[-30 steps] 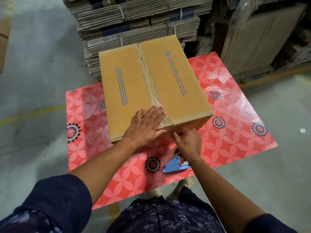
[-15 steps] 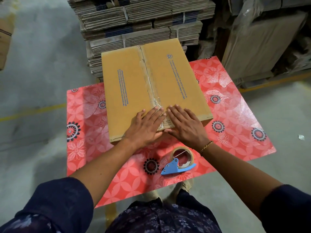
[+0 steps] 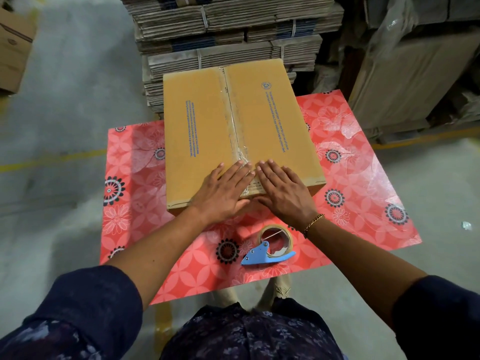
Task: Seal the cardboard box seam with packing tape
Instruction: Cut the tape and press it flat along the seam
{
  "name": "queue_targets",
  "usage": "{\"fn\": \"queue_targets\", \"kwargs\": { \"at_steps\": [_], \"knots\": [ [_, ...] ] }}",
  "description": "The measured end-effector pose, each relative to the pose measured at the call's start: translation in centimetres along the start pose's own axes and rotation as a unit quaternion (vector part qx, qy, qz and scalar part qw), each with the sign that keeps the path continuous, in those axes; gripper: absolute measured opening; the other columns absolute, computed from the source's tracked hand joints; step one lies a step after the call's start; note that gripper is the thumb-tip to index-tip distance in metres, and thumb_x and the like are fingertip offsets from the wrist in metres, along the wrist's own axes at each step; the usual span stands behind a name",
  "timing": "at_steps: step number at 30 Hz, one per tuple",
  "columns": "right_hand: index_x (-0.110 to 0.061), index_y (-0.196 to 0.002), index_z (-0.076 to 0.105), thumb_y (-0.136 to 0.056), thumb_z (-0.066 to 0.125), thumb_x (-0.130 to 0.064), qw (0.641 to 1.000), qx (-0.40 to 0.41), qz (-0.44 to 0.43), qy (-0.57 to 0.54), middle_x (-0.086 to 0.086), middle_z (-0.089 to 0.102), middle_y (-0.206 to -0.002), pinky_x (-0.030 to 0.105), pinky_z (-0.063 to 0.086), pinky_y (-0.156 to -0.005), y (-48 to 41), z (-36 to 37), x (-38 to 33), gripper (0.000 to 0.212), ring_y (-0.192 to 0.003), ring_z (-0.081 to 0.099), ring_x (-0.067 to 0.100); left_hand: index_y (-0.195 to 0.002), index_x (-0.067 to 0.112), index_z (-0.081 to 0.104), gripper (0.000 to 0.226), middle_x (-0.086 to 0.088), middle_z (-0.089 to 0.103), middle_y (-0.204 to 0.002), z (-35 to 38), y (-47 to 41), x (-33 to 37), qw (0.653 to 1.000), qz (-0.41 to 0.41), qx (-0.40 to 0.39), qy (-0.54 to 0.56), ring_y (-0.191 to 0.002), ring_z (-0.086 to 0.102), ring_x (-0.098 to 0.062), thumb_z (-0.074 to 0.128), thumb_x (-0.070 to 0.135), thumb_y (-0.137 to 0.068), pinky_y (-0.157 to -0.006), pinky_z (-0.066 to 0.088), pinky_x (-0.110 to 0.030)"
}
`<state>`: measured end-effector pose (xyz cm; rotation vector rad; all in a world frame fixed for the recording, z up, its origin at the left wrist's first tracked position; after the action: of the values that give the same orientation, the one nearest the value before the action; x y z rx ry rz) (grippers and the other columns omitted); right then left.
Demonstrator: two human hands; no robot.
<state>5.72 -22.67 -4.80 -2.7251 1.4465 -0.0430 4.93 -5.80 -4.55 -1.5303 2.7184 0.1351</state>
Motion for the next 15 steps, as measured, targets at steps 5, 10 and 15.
{"fn": "queue_targets", "kwargs": {
  "at_steps": [5,10,15],
  "knots": [
    [-0.01,-0.159,0.023,-0.1,0.042,-0.053,1.0,-0.019,-0.005,-0.004,0.008,0.024,-0.168,0.047,0.024,-0.123,0.2,0.2,0.1,0.076,-0.156,0.018,0.025,-0.158,0.02,0.019,0.078,-0.006,0.017,-0.168,-0.6,1.0,0.9,0.997,-0.067,0.022,0.016,-0.155,0.013,-0.024,0.038,0.06,-0.094,-0.123,0.018,-0.052],
    [-0.009,-0.159,0.023,-0.099,0.045,-0.051,1.0,-0.02,-0.013,-0.001,0.009,0.026,-0.167,0.047,0.024,-0.123,0.3,0.1,0.2,0.076,-0.155,0.02,0.026,-0.159,0.016,0.016,0.078,-0.005,0.019,-0.168,0.0,0.9,1.1,0.996,-0.091,0.02,-0.004,-0.155,0.016,-0.023,0.031,0.063,-0.098,-0.123,0.02,-0.049],
    [-0.008,-0.158,0.026,-0.099,0.051,-0.048,1.0,-0.012,-0.026,0.0,0.01,0.028,-0.166,0.047,0.027,-0.122,0.3,0.2,0.2,0.076,-0.154,0.022,0.028,-0.159,0.014,0.014,0.078,-0.006,0.019,-0.168,0.4,0.8,1.0,0.996,-0.091,0.001,-0.018,-0.155,0.016,-0.025,0.031,0.059,-0.097,-0.123,0.019,-0.049]
  ]
}}
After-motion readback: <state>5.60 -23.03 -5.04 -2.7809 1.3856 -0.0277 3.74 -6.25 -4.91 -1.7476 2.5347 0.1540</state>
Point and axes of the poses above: each hand's wrist, its own y-axis away from the middle knuckle, its own z-axis out of the palm, x = y × z, the point moved 5 cm from there along -y, towards the middle knuckle
